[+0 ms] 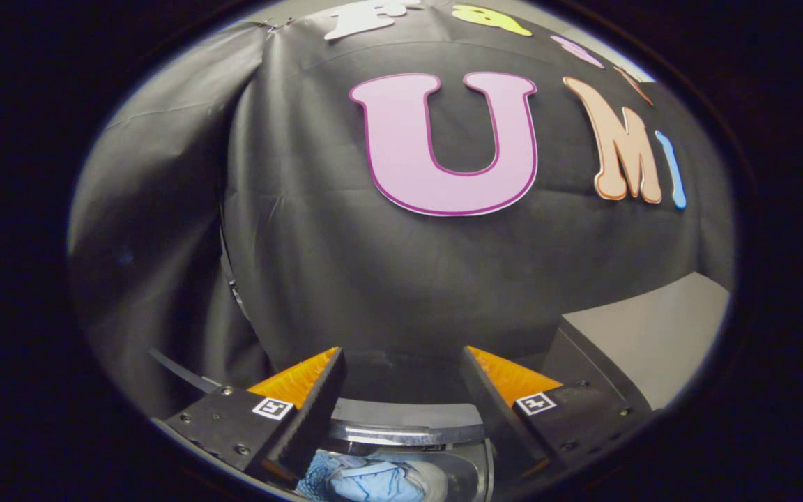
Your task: Put the clothes into the washing machine and then close the washing machine lid.
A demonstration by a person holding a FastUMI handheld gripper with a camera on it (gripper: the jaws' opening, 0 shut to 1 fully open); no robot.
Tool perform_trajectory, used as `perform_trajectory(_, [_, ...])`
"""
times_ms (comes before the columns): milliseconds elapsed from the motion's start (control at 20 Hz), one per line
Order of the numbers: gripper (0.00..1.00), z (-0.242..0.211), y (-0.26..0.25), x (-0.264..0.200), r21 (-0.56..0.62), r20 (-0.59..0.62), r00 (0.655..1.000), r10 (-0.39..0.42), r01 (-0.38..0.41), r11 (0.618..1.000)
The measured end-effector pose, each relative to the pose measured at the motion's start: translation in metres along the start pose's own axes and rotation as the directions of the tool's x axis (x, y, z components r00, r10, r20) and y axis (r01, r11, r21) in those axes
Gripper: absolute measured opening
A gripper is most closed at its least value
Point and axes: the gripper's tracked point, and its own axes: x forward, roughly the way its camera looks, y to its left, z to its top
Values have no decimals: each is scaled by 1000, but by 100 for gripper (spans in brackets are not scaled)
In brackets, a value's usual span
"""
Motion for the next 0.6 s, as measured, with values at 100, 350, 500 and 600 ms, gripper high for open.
perform_trajectory(100, [100,0,0,0,-2,4,1000,1,-1,1000])
perform_trajectory(350, [99,-12,12,-2,12,-88,993,80,-79,997])
perform_trajectory(500, [97,9,10,-8,-46,-17,997,73,-74,996])
perform_trajectory(600, [97,12,12,-10,-90,27,995,96,-93,992])
